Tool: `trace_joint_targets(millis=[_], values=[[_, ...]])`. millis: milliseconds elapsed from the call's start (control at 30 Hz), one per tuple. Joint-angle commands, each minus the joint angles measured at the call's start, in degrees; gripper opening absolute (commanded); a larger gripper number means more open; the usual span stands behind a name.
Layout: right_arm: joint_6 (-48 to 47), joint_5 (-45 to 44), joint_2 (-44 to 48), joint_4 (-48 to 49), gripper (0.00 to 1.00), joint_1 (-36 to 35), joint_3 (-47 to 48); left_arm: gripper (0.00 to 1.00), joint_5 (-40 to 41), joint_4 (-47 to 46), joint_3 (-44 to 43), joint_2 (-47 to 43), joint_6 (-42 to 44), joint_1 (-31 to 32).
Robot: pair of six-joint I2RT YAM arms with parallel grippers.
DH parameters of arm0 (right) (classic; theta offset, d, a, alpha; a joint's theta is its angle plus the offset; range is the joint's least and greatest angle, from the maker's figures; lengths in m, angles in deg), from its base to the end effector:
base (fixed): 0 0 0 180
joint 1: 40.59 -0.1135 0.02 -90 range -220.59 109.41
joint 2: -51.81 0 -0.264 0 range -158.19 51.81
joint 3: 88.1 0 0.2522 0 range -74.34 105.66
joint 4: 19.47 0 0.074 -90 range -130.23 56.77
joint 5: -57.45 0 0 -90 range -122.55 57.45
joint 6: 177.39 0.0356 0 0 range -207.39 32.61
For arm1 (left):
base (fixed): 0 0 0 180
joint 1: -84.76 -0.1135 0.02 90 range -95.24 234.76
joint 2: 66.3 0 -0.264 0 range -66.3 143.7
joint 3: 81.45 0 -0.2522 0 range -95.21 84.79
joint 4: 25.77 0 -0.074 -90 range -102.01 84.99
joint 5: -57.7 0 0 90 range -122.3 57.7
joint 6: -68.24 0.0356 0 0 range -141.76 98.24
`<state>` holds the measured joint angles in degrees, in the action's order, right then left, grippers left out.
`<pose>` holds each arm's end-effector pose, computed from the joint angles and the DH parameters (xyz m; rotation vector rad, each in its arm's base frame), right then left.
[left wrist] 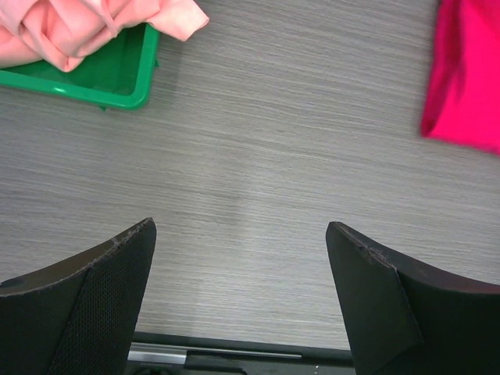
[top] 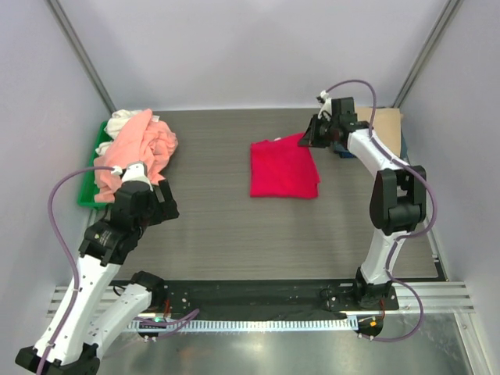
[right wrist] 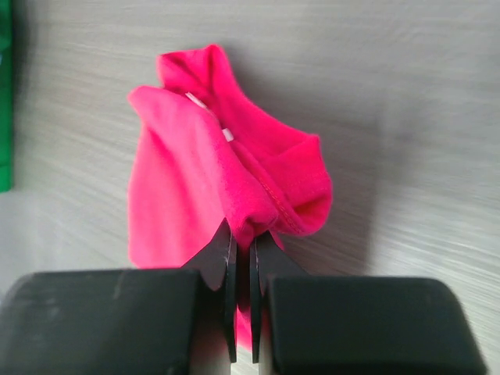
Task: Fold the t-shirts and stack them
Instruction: Neatly place the folded tshirt to the corner
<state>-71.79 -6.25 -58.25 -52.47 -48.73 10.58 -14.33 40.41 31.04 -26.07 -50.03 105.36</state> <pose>0.4269 0.0770 0.2376 -0.0776 2.3620 0.7412 0.1223 -0.0342 0.3319 -0.3141 2.1911 -0.1187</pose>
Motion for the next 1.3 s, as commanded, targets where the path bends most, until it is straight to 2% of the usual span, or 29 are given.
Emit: trace_joint_targets(millis=[0, 233, 433, 1067, 1267], values=[[-7.7, -8.3, 5.4, -10.1, 0.01, 1.1, 7.9, 0.90, 0.2, -2.9, 0.7, 0.4, -0.2, -0.2], [-15.0, -15.6, 6.3, -20.0, 0.01, 2.9, 20.4, 0.91, -0.7, -3.4, 0.9, 0.0, 0.1, -0.2], [-20.5, -18.4, 8.3, -22.5, 0.01, 5.0, 27.5, 0.91, -1.1, -3.6, 1.1, 0.2, 0.2, -0.2], [-22.8, -10.0, 5.8, -26.5, 0.01, 15.0, 49.9, 0.91, -0.3, -3.4, 1.1, 2.3, 0.1, -0.2], [-23.0, -8.9, 5.0, -27.0, 0.01, 16.2, 50.8, 0.91, -0.2, -3.5, 1.1, 2.9, 0.1, -0.2]])
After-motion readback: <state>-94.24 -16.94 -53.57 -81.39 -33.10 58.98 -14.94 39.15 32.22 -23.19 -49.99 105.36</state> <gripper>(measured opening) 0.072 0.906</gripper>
